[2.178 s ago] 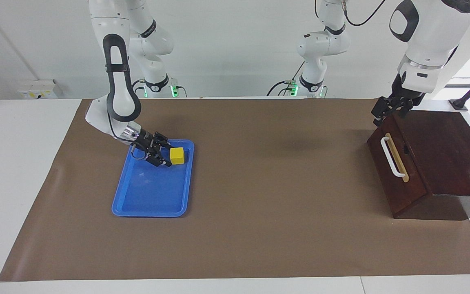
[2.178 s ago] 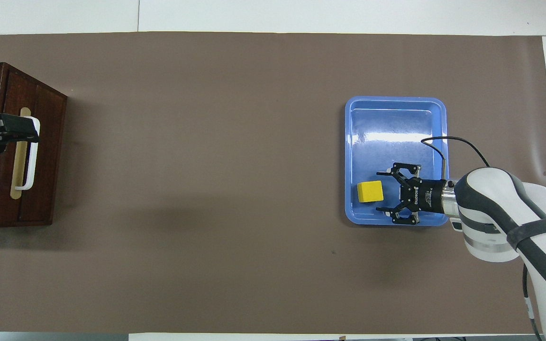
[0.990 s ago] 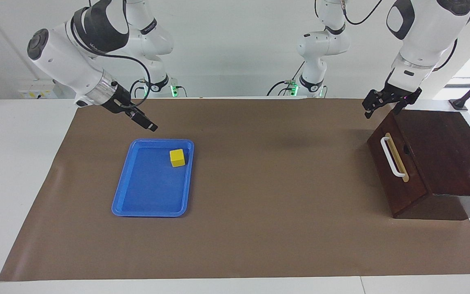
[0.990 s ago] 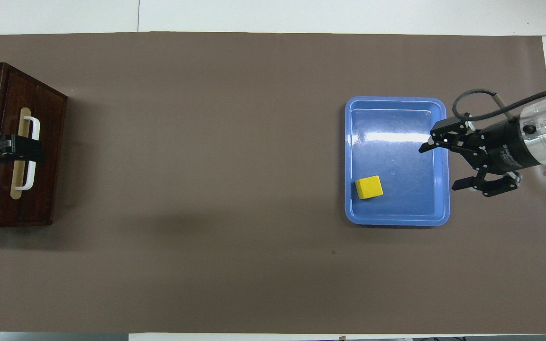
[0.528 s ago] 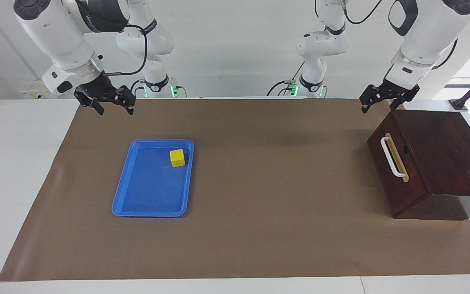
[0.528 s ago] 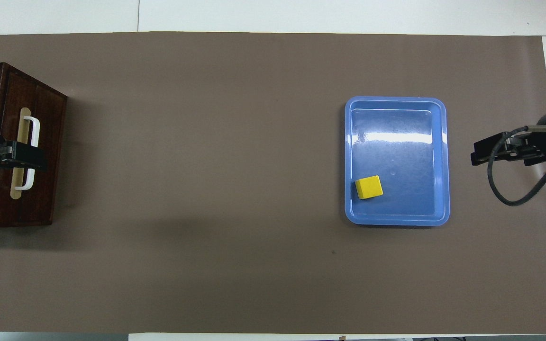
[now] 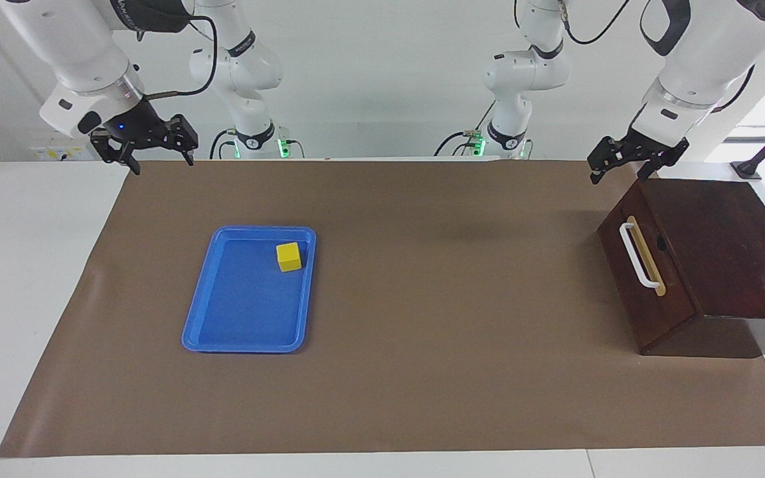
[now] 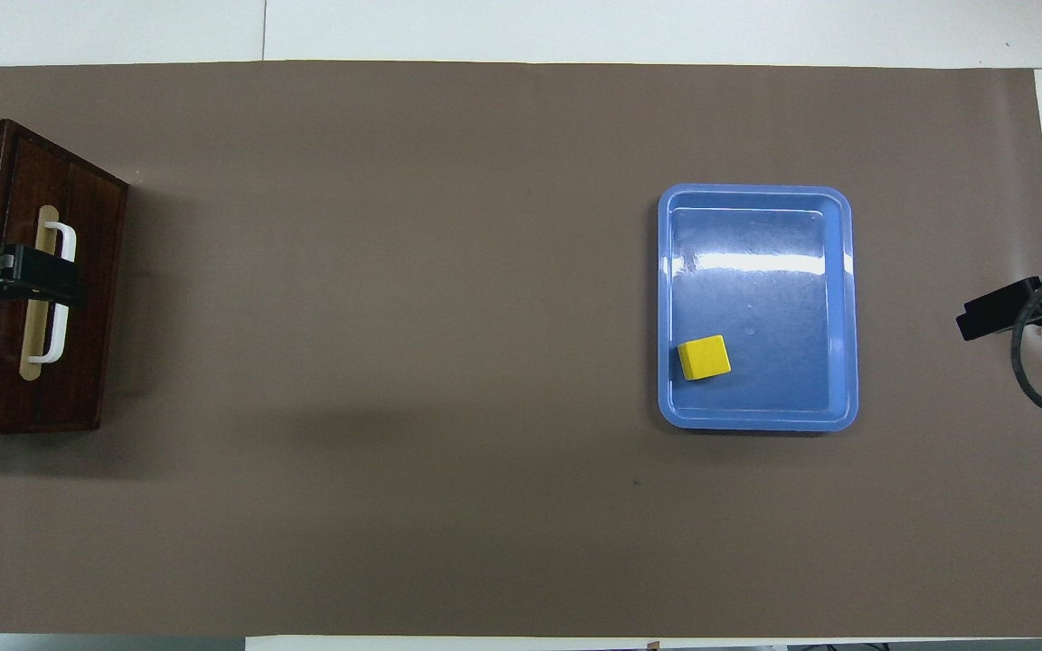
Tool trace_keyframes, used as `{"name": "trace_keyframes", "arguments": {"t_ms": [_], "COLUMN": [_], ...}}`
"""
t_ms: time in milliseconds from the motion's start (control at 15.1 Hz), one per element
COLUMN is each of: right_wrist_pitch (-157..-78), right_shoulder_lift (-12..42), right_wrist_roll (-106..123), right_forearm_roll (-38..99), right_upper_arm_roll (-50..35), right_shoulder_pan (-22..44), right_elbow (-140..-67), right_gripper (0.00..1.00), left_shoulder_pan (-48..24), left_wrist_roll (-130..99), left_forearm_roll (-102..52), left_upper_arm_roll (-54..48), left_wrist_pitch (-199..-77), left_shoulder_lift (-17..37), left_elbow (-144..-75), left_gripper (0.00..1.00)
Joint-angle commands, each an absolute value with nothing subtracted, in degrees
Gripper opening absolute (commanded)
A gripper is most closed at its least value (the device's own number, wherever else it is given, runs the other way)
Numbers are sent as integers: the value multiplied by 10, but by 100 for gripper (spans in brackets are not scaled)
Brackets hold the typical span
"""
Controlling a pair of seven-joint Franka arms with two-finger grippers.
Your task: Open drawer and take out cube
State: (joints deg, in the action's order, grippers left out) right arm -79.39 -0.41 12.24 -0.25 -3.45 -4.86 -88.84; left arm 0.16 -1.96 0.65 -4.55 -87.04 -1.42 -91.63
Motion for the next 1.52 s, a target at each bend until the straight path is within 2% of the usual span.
{"name": "trace_keyframes", "arguments": {"t_ms": [0,198,462,1452], "right_wrist_pitch": [-795,-842,-832,-825], "right_shoulder_lift": [3,7,19,15], "right_wrist_roll": [134,127,118,116], "right_forearm_roll": [-14,-14,-13,-19], "right_upper_arm_roll": [-38,-35,-33,-33], "right_shoulder_pan": [-56,-56,-55,-55], "right_elbow": [-893,-897,-872,-875], "right_gripper": [100,100,100,100], "left_shoulder_pan": [-8,-7,-7,-4], "left_wrist_roll": [-8,71,64,18], "left_forearm_roll": [-1,-1,-3,-24], "left_upper_arm_roll": [-41,-42,-43,-42], "left_wrist_pitch": [-850,-839,-845,-846], "left_shoulder_lift": [-11,-12,-15,-21], "left_elbow": [-906,-904,-905,-906], "left_gripper": [100,100,100,100]}}
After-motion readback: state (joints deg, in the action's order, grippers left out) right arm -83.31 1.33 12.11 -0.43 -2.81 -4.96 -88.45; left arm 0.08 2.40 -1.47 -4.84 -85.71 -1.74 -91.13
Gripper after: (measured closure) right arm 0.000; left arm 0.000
